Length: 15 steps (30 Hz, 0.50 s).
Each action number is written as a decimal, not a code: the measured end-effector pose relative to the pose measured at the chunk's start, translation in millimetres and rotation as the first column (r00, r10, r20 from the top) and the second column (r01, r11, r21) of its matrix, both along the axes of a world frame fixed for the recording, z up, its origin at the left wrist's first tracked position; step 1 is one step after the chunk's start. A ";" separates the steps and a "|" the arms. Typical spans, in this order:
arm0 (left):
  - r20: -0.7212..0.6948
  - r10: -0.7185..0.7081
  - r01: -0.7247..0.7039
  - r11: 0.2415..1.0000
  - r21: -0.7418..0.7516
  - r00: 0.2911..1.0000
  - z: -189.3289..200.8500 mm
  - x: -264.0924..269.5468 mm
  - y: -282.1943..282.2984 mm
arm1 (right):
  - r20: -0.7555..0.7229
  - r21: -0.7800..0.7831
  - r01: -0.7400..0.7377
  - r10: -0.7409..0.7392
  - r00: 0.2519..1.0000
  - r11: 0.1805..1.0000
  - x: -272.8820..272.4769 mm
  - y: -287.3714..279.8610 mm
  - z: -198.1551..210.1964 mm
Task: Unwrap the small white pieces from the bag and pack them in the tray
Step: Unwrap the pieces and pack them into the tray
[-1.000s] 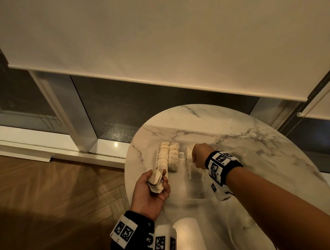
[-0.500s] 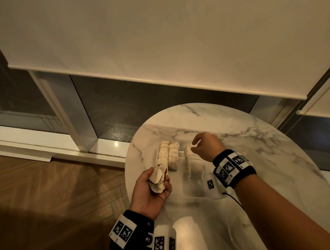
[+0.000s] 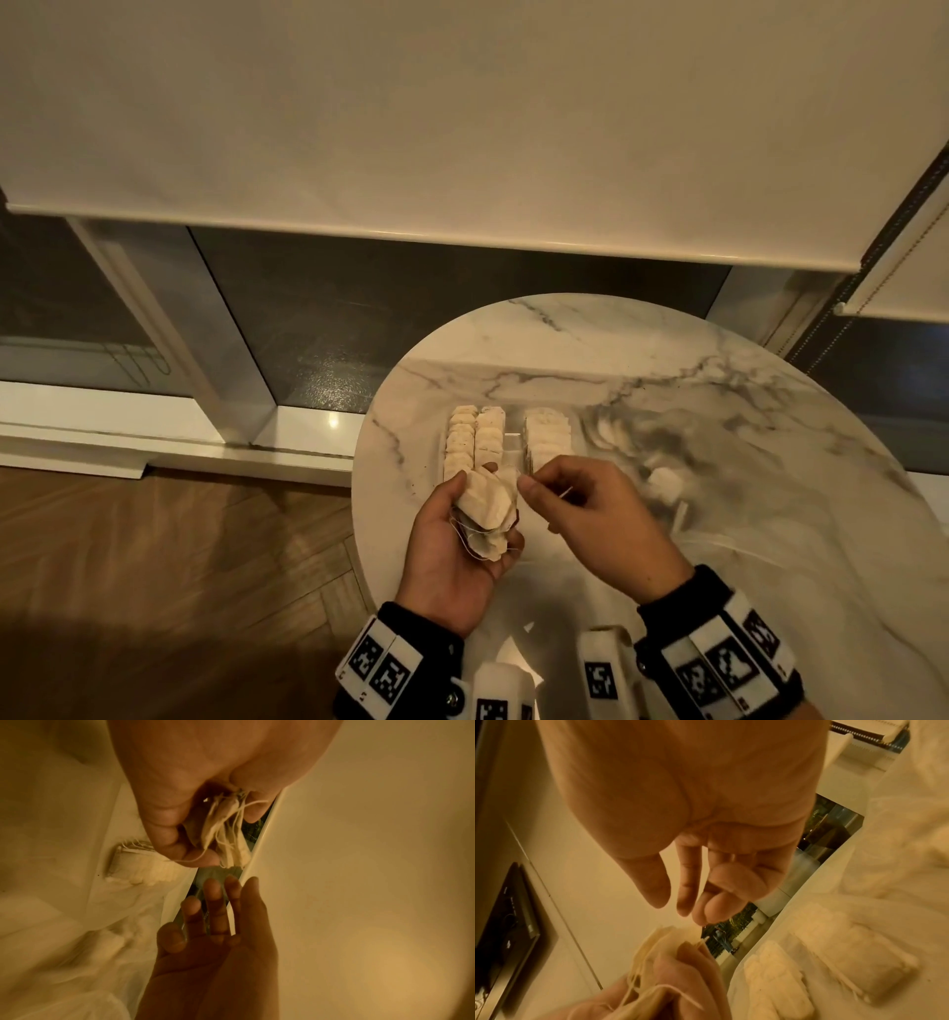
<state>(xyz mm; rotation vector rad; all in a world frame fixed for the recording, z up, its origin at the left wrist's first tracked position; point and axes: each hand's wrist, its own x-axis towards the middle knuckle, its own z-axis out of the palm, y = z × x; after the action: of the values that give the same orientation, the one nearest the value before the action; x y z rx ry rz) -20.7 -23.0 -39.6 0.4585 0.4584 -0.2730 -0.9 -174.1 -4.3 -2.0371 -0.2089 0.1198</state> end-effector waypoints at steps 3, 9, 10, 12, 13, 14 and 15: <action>0.001 -0.001 0.001 1.000 0.008 1.000 -0.8 0.3 -5.1 | 0.019 0.026 0.009 -0.009 1.000 1.000 -4.0 -1.8 3.6; 0.013 0.007 -0.007 0.999 0.034 1.000 0.4 -0.9 -12.4 | 0.034 -0.142 0.049 -0.044 0.998 0.989 -10.9 4.9 -0.2; 0.021 0.010 -0.011 0.999 0.039 1.000 0.0 -0.9 -13.5 | 0.059 -0.182 0.078 -0.068 0.996 0.980 -11.1 5.1 -0.9; 0.033 0.011 -0.012 0.999 0.032 0.999 -0.7 -1.1 -15.4 | 0.108 -0.234 0.120 -0.097 0.989 0.965 -12.1 5.6 -0.7; 0.036 0.013 -0.014 0.999 0.033 0.999 -1.4 -1.1 -16.5 | 0.125 -0.242 0.126 -0.098 0.987 0.962 -12.7 5.7 -0.5; 0.039 0.014 -0.016 0.999 0.037 0.999 -2.1 -1.1 -17.6 | 0.134 -0.244 0.124 -0.093 0.987 0.962 -13.3 5.8 -0.3; 0.040 0.013 -0.014 0.999 0.040 0.999 -3.3 -1.1 -18.4 | 0.137 -0.243 0.121 -0.089 0.987 0.962 -14.0 5.7 0.1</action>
<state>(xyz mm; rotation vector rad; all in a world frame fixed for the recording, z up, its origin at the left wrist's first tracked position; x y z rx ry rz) -21.7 -41.4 -42.8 0.4990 0.4283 -0.2417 -15.0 -168.4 -4.2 -2.3062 -0.1693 -0.0513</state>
